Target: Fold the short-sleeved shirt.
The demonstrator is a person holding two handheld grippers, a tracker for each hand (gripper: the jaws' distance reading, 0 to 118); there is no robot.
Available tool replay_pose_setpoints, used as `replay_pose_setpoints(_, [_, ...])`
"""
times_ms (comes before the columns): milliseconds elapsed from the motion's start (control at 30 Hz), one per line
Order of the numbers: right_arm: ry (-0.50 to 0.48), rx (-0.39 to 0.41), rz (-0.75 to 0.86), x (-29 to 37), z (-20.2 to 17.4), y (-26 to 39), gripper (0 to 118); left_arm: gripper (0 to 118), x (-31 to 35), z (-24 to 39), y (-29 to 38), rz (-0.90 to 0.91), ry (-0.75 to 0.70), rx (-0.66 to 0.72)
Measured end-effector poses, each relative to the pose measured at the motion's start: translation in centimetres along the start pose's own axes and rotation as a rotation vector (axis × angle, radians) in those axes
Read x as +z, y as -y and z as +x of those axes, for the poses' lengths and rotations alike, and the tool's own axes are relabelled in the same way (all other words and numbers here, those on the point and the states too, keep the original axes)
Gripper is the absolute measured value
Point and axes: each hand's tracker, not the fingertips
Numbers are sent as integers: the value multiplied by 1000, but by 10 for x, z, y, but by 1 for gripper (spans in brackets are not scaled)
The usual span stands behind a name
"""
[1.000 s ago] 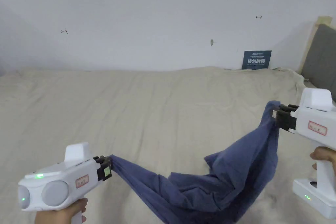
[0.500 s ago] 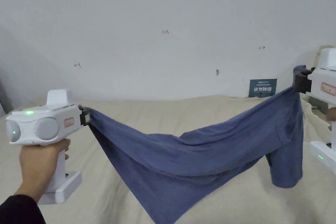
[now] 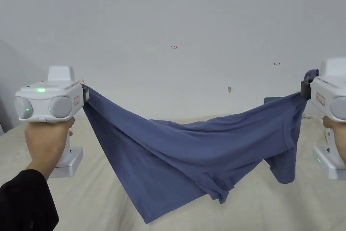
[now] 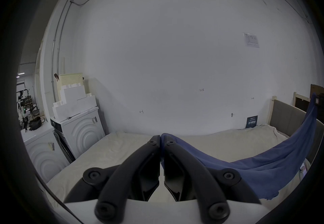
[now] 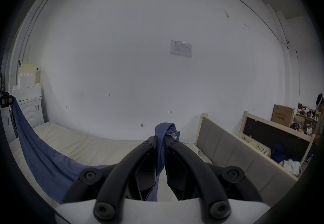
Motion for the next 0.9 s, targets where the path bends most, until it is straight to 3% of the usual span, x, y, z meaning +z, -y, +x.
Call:
replay_pose_setpoints(400, [-51, -31, -226, -16, -11, 151, 6, 1, -30, -7, 149, -213, 43, 59])
replay_pose_setpoints(567, [-79, 5, -323, 13, -14, 211, 6, 1, -3, -17, 222, -315, 43, 57])
replay_pose_setpoints(900, [-109, -51, -440, 111, -8, 287, 6, 1, 88, -52, 334, -515, 33, 109])
